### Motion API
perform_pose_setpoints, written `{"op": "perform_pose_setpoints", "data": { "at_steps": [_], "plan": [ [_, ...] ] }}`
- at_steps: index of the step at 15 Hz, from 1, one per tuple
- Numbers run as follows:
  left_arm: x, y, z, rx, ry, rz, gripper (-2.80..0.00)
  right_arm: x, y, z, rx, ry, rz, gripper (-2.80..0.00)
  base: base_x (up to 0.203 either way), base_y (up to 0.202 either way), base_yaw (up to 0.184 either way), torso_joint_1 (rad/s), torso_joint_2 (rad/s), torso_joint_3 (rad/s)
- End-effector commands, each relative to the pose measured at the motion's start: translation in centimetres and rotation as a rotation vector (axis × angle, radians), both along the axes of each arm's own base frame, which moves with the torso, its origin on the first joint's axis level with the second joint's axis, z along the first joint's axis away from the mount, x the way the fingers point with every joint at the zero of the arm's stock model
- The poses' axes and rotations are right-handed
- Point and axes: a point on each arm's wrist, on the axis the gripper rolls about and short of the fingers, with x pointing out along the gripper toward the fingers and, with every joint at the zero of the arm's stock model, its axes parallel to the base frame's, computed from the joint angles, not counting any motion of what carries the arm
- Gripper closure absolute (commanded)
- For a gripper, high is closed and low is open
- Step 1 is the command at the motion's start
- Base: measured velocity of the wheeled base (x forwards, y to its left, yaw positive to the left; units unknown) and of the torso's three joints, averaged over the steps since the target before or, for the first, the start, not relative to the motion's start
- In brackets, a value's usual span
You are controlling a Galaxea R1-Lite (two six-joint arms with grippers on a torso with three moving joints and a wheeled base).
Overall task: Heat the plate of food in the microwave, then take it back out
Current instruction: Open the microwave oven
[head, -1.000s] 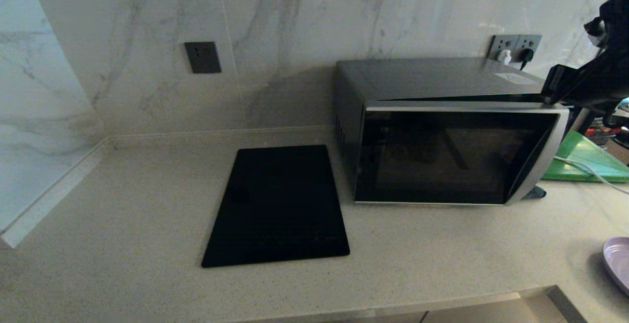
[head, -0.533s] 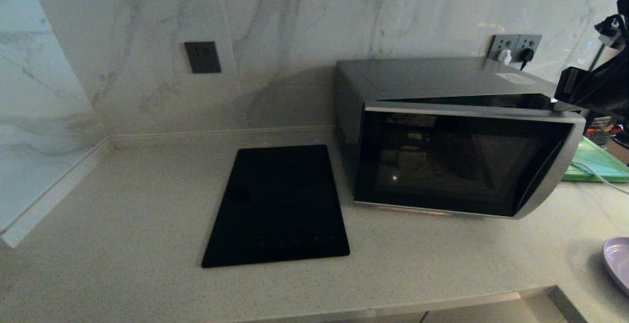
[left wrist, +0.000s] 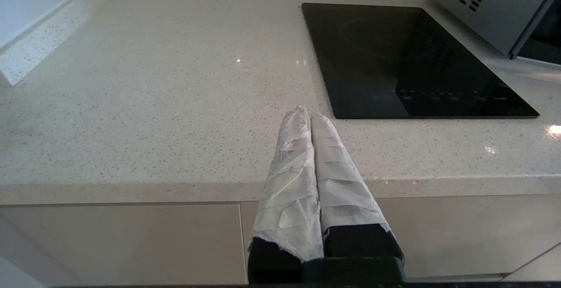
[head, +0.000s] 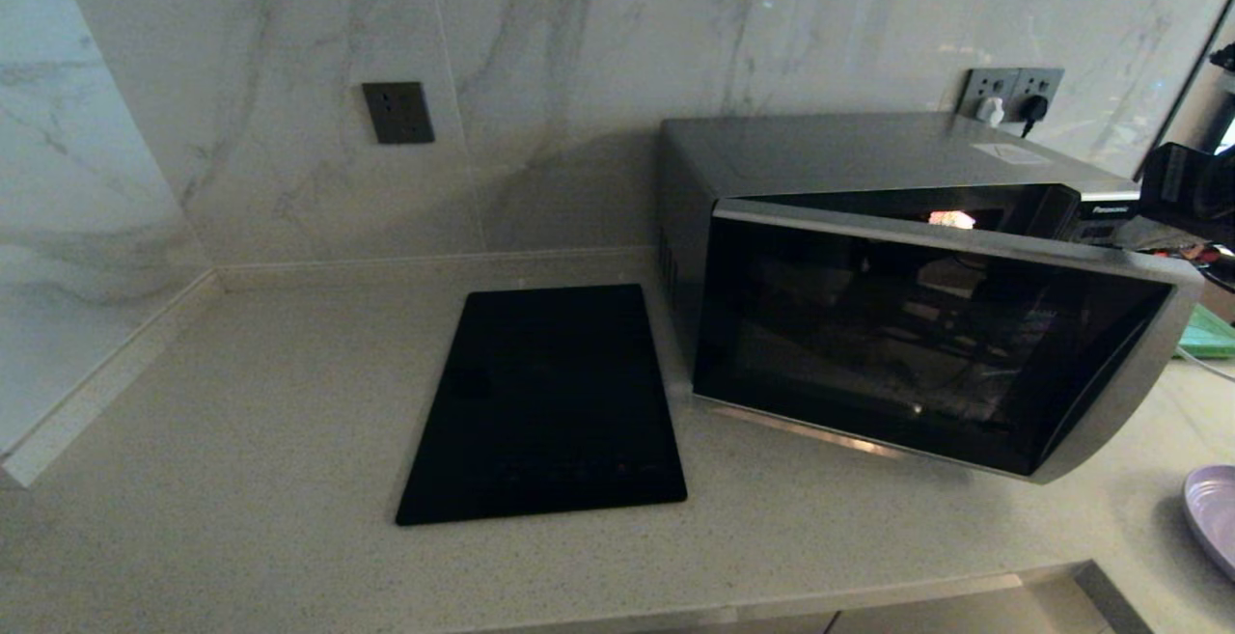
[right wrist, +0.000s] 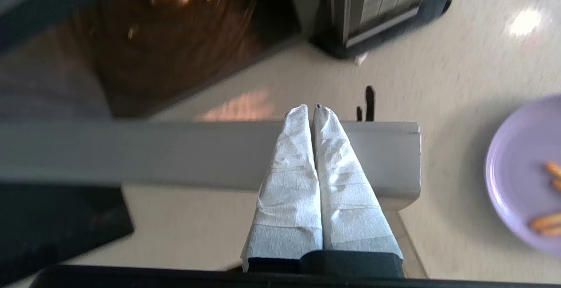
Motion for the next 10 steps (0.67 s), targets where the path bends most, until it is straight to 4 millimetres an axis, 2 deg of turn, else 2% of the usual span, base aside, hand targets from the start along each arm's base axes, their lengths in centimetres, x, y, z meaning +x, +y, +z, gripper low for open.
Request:
{"op": "perform_pose_setpoints", "data": {
  "at_steps": [1,10],
  "plan": [
    [0.0,0.0,0.0,-0.001,0.001,0.001,0.0,-2.6,0.7,0.8,0.015,0.014,0.024,0.0,0.0,0.0,0.0,0.0,0.0,0.0],
    [0.0,0.0,0.0,-0.001,0.001,0.001,0.0,-9.5,3.2,2.5,0.093,0.082,0.188,0.0,0.0,0.0,0.0,0.0,0.0,0.0]
  ]
}}
